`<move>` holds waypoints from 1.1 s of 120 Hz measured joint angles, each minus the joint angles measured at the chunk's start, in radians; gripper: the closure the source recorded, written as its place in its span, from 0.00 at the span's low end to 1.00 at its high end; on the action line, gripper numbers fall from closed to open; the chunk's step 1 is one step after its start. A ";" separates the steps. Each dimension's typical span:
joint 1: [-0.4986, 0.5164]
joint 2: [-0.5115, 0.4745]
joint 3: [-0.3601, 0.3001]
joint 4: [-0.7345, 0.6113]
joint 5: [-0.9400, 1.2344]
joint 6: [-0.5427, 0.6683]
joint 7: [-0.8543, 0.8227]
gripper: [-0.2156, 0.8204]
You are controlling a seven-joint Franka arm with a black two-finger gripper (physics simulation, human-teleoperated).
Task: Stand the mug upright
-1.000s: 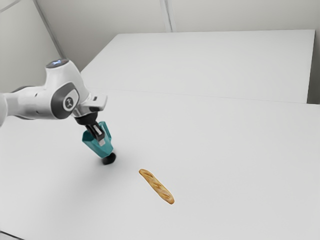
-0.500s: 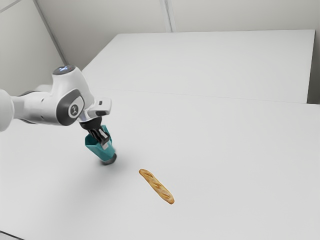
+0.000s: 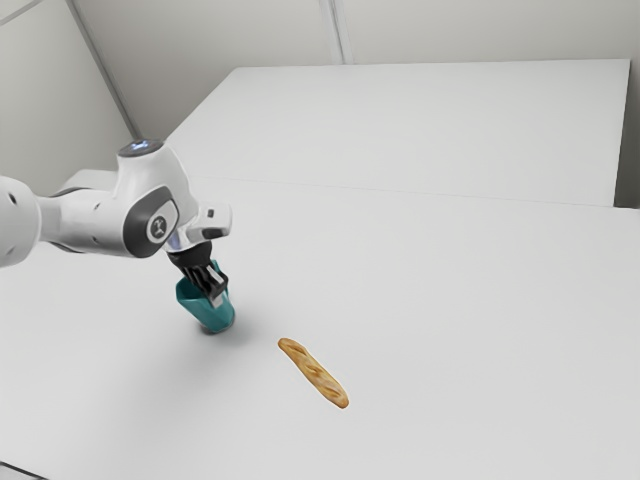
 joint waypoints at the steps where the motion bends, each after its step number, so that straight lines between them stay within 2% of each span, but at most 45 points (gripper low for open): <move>1: 0.000 0.000 0.000 0.000 0.000 0.000 -0.001 0.96; 13: -0.003 0.002 0.001 0.000 -0.003 0.000 -0.009 0.96; 20: -0.004 0.002 0.000 0.000 -0.007 -0.001 -0.011 0.91; 45: -0.007 -0.012 0.001 0.001 -0.036 -0.007 -0.014 0.53; 65: -0.014 -0.056 0.001 0.005 -0.046 -0.011 -0.014 0.36; 97: -0.024 -0.111 -0.004 0.051 -0.096 -0.097 -0.025 0.26; 132: -0.014 -0.050 -0.029 0.278 -0.120 -0.317 -0.087 0.23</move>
